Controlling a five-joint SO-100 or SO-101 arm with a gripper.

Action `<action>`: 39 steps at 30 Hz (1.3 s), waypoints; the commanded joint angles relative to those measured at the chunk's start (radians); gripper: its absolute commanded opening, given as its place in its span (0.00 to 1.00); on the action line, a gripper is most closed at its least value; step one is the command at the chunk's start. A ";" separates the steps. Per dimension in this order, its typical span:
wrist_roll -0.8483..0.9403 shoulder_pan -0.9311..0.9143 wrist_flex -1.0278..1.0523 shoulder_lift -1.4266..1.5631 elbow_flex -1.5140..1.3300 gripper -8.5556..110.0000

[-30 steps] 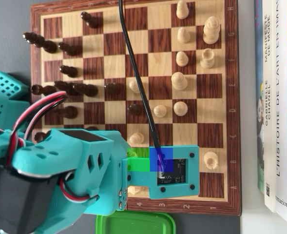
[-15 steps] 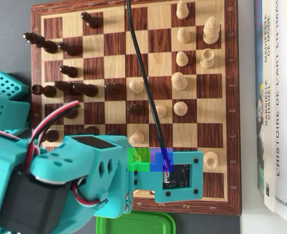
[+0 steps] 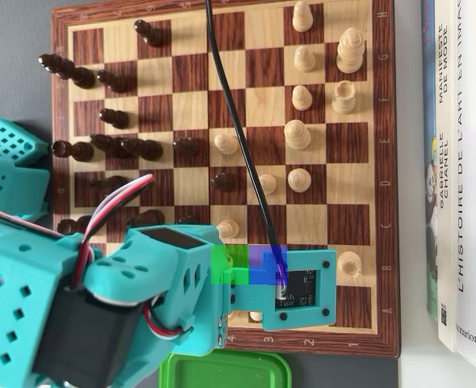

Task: Play chess

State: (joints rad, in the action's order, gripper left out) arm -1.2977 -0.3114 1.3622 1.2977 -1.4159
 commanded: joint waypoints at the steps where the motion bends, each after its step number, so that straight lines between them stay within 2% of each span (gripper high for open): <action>1: 0.008 -0.011 -0.012 0.005 0.017 0.08; 19: 0.008 -0.012 -0.014 0.006 0.017 0.09; 23: 0.008 -0.011 -0.014 0.006 0.017 0.12; 39: 0.048 -0.012 -0.014 0.003 0.038 0.15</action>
State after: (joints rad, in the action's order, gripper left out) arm -1.2548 -0.3114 1.3591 1.2962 -1.4143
